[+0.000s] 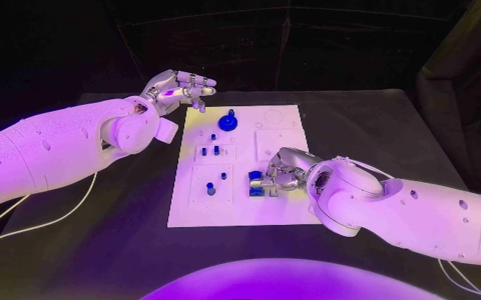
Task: Assemble the parts on the task board
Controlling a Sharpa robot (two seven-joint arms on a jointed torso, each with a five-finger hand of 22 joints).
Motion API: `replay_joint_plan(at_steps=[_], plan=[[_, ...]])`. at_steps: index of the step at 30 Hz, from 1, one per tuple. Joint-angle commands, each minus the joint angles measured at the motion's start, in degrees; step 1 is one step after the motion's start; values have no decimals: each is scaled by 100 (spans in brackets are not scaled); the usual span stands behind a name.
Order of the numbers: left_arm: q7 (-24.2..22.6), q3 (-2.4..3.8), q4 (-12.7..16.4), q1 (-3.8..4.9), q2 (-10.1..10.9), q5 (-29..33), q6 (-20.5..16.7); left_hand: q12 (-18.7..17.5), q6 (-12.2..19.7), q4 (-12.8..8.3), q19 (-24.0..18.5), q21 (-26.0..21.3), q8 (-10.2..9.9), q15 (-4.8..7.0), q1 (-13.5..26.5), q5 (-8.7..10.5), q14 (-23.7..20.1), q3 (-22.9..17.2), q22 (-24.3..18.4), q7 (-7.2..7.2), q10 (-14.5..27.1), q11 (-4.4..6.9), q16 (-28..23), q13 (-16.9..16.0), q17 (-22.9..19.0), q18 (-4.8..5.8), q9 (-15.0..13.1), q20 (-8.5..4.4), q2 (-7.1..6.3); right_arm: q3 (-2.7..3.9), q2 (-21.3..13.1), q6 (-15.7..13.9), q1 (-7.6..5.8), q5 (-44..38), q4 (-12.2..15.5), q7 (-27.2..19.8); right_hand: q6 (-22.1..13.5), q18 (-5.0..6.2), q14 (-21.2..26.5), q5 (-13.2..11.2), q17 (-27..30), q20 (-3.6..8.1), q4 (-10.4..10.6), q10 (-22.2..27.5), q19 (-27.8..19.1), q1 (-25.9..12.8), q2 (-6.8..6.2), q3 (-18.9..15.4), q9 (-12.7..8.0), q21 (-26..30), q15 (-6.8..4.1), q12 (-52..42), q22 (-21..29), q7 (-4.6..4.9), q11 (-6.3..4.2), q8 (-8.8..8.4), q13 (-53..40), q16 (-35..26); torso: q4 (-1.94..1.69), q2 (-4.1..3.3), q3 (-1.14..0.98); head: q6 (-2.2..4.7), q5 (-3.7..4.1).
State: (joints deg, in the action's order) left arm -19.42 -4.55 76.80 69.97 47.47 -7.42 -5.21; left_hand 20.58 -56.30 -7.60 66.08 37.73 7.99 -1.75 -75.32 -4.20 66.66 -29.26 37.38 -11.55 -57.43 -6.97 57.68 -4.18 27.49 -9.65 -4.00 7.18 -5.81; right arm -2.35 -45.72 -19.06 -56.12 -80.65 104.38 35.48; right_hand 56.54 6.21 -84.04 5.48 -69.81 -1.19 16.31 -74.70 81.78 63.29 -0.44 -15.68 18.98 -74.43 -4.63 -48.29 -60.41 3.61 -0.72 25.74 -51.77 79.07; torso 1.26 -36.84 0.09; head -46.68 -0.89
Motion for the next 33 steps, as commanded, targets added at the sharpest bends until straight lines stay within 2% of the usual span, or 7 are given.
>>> replay_joint_plan(at_steps=[1,8,15,20,27,30,33], plan=[[-12,3,7,9,0,19,69,34,48,9,-36,-35,38,9,46,-32,-30,33,-5,9,39,-8,-18,5,-9,-83,9,-10,31,4,-27,78,-8,-56,60,-155,-53,-76,-252,117,0,-8,-75,28,-28,254,-5,95,26,35,-12,48,-4,0,-4,39,10,-20,-3,2,-7,-2,-9],[-9,3,-1,8,-5,19,74,34,48,9,-36,-35,38,9,46,-32,-30,33,-5,9,39,-8,-18,5,-9,-83,9,-10,31,4,-66,193,-8,-169,99,-229,-37,-80,-259,313,-25,5,-599,-5,-17,1033,60,253,107,30,-26,88,-33,-7,-17,76,-12,-14,5,3,-5,-2,-1],[-12,3,-3,8,-8,19,69,34,48,9,-36,-35,38,9,46,-32,-30,33,-5,9,39,-8,-18,5,-9,-83,9,-10,31,4,-299,-281,-9,-175,168,-426,-171,-81,-257,426,-22,-8,-613,-6,-21,963,126,192,98,45,-2,134,-17,37,17,-9,0,-22,4,10,-7,23,16],[-16,3,-11,7,-3,19,65,34,48,9,-36,-35,38,9,46,-32,-30,33,-5,9,39,-8,-18,5,-9,-83,9,-10,31,7,-828,-627,-21,328,401,-947,-419,-78,-255,617,-14,-46,-603,4,-29,910,147,117,19,62,46,169,5,118,80,-212,5,-32,15,14,-4,53,60],[-23,0,-34,5,-11,19,68,34,48,9,-36,-35,38,9,46,-32,-30,33,-5,9,39,-8,-18,5,-9,-83,9,-10,31,9,-1545,-237,-114,90,484,-1062,-432,-72,-249,830,1,-82,-695,62,-42,1039,251,130,-40,79,77,300,24,152,110,-321,86,-46,41,22,-6,90,128],[-25,-2,-43,4,-19,19,71,34,48,9,-36,-35,38,9,46,-32,-30,33,-5,9,39,-8,-18,5,-9,-83,9,-10,31,8,-1675,-82,-125,-262,438,-955,-380,-72,-250,847,-4,-85,-713,62,-41,1064,270,127,-42,76,76,311,15,145,106,-316,89,-45,57,23,-10,99,146],[-25,-5,-46,2,-28,19,75,34,48,9,-36,-35,38,9,46,-32,-30,33,-5,9,39,-8,-18,5,-9,-83,9,-10,31,8,-1708,-1,-128,-501,399,-861,-347,-71,-249,863,-4,-85,-721,59,-42,1072,275,120,-43,78,74,313,17,139,101,-312,87,-46,44,16,-15,101,160]])
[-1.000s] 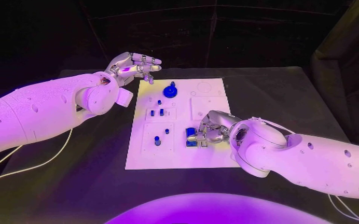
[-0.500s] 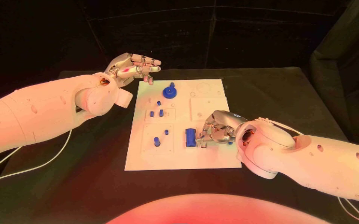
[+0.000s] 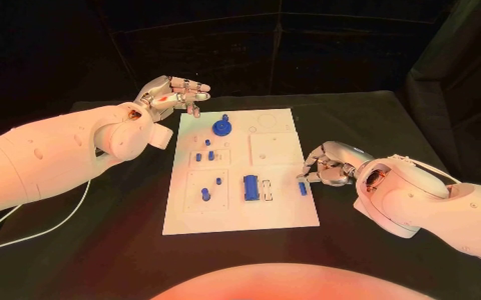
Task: Assemble the parts on the task board
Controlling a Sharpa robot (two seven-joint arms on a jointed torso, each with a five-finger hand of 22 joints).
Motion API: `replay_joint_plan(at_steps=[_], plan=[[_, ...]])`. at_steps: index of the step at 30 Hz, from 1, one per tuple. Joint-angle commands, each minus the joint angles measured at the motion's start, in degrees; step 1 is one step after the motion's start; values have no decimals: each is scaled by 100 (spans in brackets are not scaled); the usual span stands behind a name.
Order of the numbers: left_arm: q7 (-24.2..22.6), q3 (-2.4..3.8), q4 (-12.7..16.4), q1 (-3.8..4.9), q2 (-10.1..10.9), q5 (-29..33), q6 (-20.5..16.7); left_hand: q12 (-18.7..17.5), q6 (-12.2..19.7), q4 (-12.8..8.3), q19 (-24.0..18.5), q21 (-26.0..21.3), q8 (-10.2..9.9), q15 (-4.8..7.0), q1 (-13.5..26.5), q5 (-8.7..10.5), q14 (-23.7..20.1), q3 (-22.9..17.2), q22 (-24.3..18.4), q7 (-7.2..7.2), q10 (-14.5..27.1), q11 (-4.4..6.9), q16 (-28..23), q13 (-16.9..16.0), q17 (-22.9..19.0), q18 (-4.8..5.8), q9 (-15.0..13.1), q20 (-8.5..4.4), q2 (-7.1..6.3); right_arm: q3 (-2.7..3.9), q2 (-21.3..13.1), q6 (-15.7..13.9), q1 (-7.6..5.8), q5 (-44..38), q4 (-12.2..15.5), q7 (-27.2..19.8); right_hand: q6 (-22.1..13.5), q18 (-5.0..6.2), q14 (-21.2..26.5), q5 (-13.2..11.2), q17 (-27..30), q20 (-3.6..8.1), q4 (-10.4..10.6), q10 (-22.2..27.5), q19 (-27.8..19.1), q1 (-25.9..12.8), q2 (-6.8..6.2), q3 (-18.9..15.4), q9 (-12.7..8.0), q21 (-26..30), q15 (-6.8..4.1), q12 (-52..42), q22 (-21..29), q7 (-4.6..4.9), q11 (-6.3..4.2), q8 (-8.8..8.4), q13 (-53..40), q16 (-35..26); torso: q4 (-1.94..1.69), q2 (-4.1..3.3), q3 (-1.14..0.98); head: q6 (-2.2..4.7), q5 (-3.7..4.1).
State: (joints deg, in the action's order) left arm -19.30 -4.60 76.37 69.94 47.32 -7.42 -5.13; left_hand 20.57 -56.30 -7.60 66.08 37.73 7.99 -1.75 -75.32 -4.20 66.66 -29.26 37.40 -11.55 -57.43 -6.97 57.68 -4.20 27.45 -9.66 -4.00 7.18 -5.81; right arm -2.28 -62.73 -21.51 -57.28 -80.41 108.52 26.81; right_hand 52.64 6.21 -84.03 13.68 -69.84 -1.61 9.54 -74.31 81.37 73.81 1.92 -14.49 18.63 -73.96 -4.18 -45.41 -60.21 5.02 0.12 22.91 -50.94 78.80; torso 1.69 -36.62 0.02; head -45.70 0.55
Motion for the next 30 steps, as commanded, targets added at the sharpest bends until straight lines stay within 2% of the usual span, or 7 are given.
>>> replay_joint_plan(at_steps=[1,5,9,14,18,23,30], plan=[[-37,-2,-4,4,-16,19,70,34,48,9,-35,-35,38,9,46,-32,-30,33,-7,9,39,-8,-18,7,-5,-82,9,-10,31,1,-11,272,-13,-616,-34,50,71,-70,-249,68,2,-43,-52,16,-2,28,45,-5,-9,33,26,26,-2,-7,13,-26,2,-22,0,-7,-11,8,14],[-35,-9,-7,2,-21,19,77,34,48,9,-35,-35,38,9,46,-32,-30,33,-7,9,39,-8,-18,7,-5,-82,9,-10,31,-1,21,385,-13,-858,-117,220,100,-69,-250,98,-3,-41,-55,6,-4,30,53,-14,-10,36,23,14,2,-12,9,-24,-13,-21,-12,-7,-7,0,17],[-32,-15,-5,0,-13,19,80,34,48,9,-35,-35,38,9,46,-32,-30,33,-7,9,39,-8,-18,7,-5,-82,9,-10,31,-2,79,636,-12,-970,-196,367,144,-71,-250,100,-4,-39,-53,-5,-1,16,47,-38,-7,31,18,0,-11,-22,3,-12,-29,-22,-17,-9,0,-11,13],[-32,-20,-4,0,-5,19,81,34,48,9,-35,-35,38,9,46,-32,-30,33,-7,9,39,-8,-18,7,-5,-82,9,-10,31,-4,216,965,-7,-1018,-296,462,187,-74,-248,68,3,-34,-54,-16,4,-2,26,-75,-4,22,12,-11,-30,-33,-6,-3,-44,-27,-3,-7,-2,-38,-10],[-33,-21,-1,0,-4,19,84,34,48,9,-35,-35,38,9,46,-32,-30,33,-7,9,39,-8,-18,7,-5,-82,9,-10,31,-6,299,1156,-3,-1029,-364,494,205,-75,-248,56,5,-32,-60,-17,3,0,17,-86,-1,21,9,-10,-32,-39,-10,3,-46,-30,-8,-5,1,-54,-1],[-31,-22,-4,0,0,19,86,38,51,7,-37,-36,42,8,45,-32,-33,33,-8,9,42,-8,-18,8,-8,-83,8,-10,33,-7,379,1268,3,-1033,-418,507,218,-75,-248,51,1,-31,-65,-18,3,4,14,-91,1,21,8,-8,-34,-43,-13,7,-46,-28,-6,-4,-1,-57,-6],[-28,-22,-6,0,1,19,95,46,57,3,-40,-38,49,8,42,-33,-38,33,-10,8,49,-9,-16,9,-14,-83,8,-9,36,-8,488,1270,9,-1051,-459,511,249,-76,-246,66,11,-26,-83,-14,4,35,41,-85,6,19,0,7,-41,-53,-22,15,-41,-36,-13,-3,-2,-65,-12]])
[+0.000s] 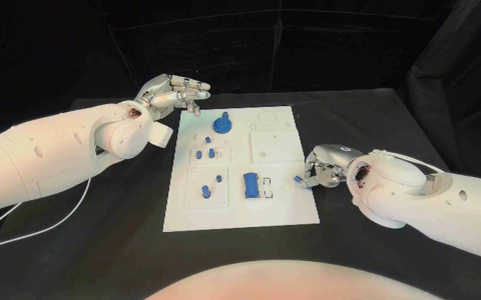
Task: Assemble the parts on the task board
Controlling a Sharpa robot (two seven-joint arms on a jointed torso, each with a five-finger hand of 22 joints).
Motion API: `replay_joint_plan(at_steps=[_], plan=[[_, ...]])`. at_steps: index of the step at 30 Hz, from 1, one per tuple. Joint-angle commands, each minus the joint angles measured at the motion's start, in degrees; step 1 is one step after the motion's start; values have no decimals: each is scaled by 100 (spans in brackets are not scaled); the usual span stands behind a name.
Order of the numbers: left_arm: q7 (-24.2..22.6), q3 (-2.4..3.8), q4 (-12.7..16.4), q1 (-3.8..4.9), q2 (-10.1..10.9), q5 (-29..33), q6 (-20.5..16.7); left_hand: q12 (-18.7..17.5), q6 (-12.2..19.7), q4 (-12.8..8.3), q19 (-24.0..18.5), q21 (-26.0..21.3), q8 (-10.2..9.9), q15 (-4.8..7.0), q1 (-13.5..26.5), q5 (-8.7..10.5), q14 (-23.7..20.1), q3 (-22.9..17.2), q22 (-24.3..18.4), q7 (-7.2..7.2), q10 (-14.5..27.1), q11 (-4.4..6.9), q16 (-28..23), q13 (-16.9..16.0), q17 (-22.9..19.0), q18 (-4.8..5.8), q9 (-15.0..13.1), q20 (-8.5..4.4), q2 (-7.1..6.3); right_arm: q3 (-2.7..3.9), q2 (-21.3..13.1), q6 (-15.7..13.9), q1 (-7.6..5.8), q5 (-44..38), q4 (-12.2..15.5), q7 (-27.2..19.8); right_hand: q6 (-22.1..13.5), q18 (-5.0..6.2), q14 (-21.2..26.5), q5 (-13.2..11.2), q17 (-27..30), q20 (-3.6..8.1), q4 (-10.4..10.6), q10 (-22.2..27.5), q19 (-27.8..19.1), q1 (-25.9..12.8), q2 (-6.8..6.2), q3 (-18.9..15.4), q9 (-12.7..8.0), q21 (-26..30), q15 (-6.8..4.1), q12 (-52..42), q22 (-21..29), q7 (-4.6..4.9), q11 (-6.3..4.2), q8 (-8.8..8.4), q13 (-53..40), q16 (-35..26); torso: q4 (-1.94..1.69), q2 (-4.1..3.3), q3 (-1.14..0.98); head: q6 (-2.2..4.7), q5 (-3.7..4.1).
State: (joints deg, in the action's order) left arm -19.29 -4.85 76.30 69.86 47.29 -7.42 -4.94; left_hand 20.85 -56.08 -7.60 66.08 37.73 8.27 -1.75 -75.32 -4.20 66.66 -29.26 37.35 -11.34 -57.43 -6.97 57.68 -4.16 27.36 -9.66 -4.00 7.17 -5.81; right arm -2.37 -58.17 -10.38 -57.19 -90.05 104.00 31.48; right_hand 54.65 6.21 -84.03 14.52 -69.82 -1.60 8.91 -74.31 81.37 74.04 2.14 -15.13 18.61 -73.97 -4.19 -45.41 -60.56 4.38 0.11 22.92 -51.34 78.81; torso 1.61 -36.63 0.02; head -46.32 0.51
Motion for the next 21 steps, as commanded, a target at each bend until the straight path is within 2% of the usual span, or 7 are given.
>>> replay_joint_plan(at_steps=[1,5,12,15,17,19,21], plan=[[-29,2,1,8,3,19,78,18,35,2,-40,-38,20,8,42,-33,-38,33,-5,-14,48,-9,-16,5,-5,-83,8,-9,36,0,53,163,0,-96,-13,44,57,-76,-246,-13,5,-23,-34,-15,4,33,30,-16,9,20,-2,7,-7,8,-25,15,-3,-36,-5,-3,-2,-1,-7],[-29,2,-2,8,3,19,79,18,35,2,-40,-38,20,8,42,-33,-38,33,-5,-14,48,-9,-16,5,-5,-83,8,-9,36,0,136,300,8,-172,-44,79,81,-73,-248,-12,-1,-12,-111,-11,-2,146,73,13,12,31,-13,24,7,1,-35,9,-3,-35,2,1,0,-1,-10],[-25,2,-1,8,10,19,81,18,35,2,-40,-38,20,8,42,-33,-38,33,-5,-14,48,-9,-16,5,-5,-83,8,-9,36,-2,265,1038,23,-446,-111,343,91,-74,-232,-197,65,-9,-253,38,-14,317,128,76,3,46,-16,144,15,3,-37,-32,66,-85,-1,-2,3,-12,-9],[-22,2,0,8,16,19,79,18,35,2,-40,-38,20,8,42,-33,-38,33,-5,-14,48,-9,-16,5,-5,-83,8,-9,36,-3,284,1170,26,-557,-119,401,106,-76,-232,-215,55,-9,-290,44,-14,363,152,102,0,44,-18,165,7,-1,-40,-42,77,-83,3,0,3,-12,-15],[-21,1,1,8,18,19,79,18,35,2,-40,-38,20,8,42,-33,-38,33,-5,-14,48,-9,-16,5,-5,-83,8,-9,36,-3,293,1199,28,-627,-121,439,130,-75,-234,-243,46,-2,-355,50,-12,471,219,176,-5,41,-28,184,-3,-13,-53,-52,84,-81,3,3,4,-10,-14],[-17,1,2,8,19,19,81,22,40,0,-42,-39,23,7,41,-33,-41,34,-6,-15,53,-10,-15,6,-8,-83,8,-8,37,-3,301,1227,30,-719,-120,475,165,-74,-235,-660,36,25,-507,72,-12,721,372,388,-30,46,-52,247,-2,-22,-75,-100,114,-81,0,6,2,-12,-16],[-11,1,3,8,20,19,84,25,43,-9,-43,-39,26,9,28,-36,-44,28,-6,-14,57,-9,-14,7,-11,-85,8,-10,41,-3,309,1265,31,-785,-121,507,187,-76,-236,-830,33,28,-576,74,-13,799,407,499,-50,52,-51,278,2,-34,-79,-138,129,-83,-2,6,1,-14,-20]])
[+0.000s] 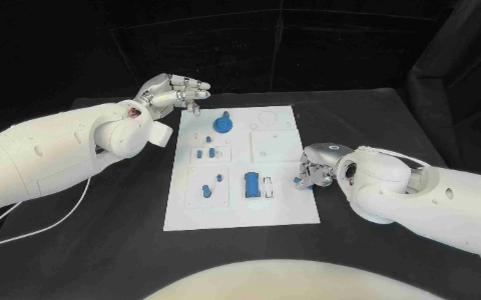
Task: Assemble the parts on the task board
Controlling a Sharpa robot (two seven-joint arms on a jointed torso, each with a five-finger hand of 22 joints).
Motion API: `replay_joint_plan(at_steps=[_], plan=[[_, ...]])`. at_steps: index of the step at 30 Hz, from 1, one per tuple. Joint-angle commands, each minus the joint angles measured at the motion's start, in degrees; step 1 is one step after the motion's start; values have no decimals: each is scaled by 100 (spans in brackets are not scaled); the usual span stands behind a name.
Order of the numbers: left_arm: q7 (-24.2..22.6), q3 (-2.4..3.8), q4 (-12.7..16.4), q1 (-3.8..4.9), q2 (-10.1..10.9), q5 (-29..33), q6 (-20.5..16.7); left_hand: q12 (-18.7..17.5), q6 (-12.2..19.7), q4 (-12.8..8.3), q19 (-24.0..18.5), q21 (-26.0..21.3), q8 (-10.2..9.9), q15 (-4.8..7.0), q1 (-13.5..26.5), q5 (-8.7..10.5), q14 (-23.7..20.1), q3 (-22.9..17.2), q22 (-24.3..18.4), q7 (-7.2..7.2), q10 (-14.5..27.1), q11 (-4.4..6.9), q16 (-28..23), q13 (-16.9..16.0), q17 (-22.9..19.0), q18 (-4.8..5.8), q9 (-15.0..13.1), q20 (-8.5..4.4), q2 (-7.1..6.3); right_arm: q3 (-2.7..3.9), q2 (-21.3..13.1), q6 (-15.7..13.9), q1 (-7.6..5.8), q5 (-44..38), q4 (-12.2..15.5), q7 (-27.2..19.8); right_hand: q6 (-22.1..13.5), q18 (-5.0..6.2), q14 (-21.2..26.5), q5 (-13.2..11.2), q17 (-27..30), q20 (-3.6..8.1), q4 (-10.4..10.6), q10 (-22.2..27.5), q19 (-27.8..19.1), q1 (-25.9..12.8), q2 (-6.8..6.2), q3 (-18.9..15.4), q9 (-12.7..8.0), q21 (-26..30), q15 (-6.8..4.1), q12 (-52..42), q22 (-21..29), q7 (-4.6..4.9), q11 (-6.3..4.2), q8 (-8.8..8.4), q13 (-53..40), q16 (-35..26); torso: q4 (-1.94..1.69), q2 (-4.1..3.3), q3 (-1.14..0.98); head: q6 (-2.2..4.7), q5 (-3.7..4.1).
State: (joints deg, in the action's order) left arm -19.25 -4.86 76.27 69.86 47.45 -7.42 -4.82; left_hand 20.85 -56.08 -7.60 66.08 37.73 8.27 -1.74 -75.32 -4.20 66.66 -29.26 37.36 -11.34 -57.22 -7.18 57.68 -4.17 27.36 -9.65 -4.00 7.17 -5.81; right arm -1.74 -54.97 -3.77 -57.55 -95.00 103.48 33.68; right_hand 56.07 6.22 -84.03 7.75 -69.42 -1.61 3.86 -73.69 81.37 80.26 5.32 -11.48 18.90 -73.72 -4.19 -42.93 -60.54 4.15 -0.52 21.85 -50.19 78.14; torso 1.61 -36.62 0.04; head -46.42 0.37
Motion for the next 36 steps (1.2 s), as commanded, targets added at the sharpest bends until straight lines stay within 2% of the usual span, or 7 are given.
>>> replay_joint_plan(at_steps=[1,4,10,15,20,29,36], plan=[[-12,3,6,8,5,19,72,28,44,-15,-44,-39,29,10,20,-37,-45,25,-7,-14,38,12,-14,8,-13,-86,8,-10,43,-66,-6,615,68,-315,-68,302,54,-78,-236,-162,-8,29,-97,16,-11,202,96,173,-87,23,-53,45,-9,-12,-18,-45,22,-18,-3,4,-1,-2,-6],[-9,3,8,8,6,19,73,28,44,-15,-44,-39,29,10,20,-37,-45,25,-7,-14,38,12,-14,8,-13,-86,8,-10,43,-66,7,545,69,-357,-57,343,78,-81,-237,-133,-14,33,-140,11,-3,241,155,289,-106,14,-57,61,-27,-18,-24,-80,27,-17,-3,3,-2,5,-6],[-6,3,7,8,8,19,73,32,47,-23,-44,-38,32,11,10,-38,-47,20,-7,-14,40,12,-13,9,-16,-87,8,-11,45,-66,-23,-246,71,19,87,432,93,-91,-250,18,-65,39,15,-50,25,-13,292,584,-174,-16,-60,51,-77,-31,-23,-209,4,8,0,3,-6,12,-22],[-7,3,8,8,6,19,71,32,47,-23,-44,-38,32,11,10,-38,-47,20,-7,-14,40,12,-13,9,-16,-87,8,-11,45,-64,-71,-923,70,543,269,339,196,-93,-262,288,-118,51,148,-102,45,-267,80,1059,-248,-35,-61,31,-113,-35,-42,-355,-40,34,-3,-2,0,17,-10],[-12,3,11,8,6,19,67,32,47,-23,-44,-38,32,11,10,-38,-47,20,-7,-14,40,12,-13,9,-16,-87,8,-11,45,-64,-76,-1479,70,1058,418,167,345,-111,-283,429,-221,51,313,-190,82,-573,-325,1881,-314,-86,-68,-22,-200,-68,-48,-526,-122,93,-1,-8,-2,6,-18],[-11,3,21,8,8,19,67,32,47,-23,-44,-38,32,11,10,-38,-47,20,-7,-14,40,12,-13,9,-16,-87,8,-11,45,-64,69,-1595,69,1887,393,101,470,-115,-292,527,-288,48,384,-254,93,-982,-803,2877,-307,-112,-64,-52,-252,-38,-35,-652,-206,128,-2,-5,6,-31,-19],[-7,3,27,8,7,19,72,32,47,-23,-44,-38,32,11,10,-38,-47,20,-7,-14,40,12,-13,9,-16,-87,8,-11,45,-65,282,-1648,70,2256,325,79,498,-116,-297,579,-317,46,341,-272,96,-1090,-895,3130,-284,-121,-67,-55,-272,-34,-33,-666,-226,144,1,-8,-6,-44,-40]])
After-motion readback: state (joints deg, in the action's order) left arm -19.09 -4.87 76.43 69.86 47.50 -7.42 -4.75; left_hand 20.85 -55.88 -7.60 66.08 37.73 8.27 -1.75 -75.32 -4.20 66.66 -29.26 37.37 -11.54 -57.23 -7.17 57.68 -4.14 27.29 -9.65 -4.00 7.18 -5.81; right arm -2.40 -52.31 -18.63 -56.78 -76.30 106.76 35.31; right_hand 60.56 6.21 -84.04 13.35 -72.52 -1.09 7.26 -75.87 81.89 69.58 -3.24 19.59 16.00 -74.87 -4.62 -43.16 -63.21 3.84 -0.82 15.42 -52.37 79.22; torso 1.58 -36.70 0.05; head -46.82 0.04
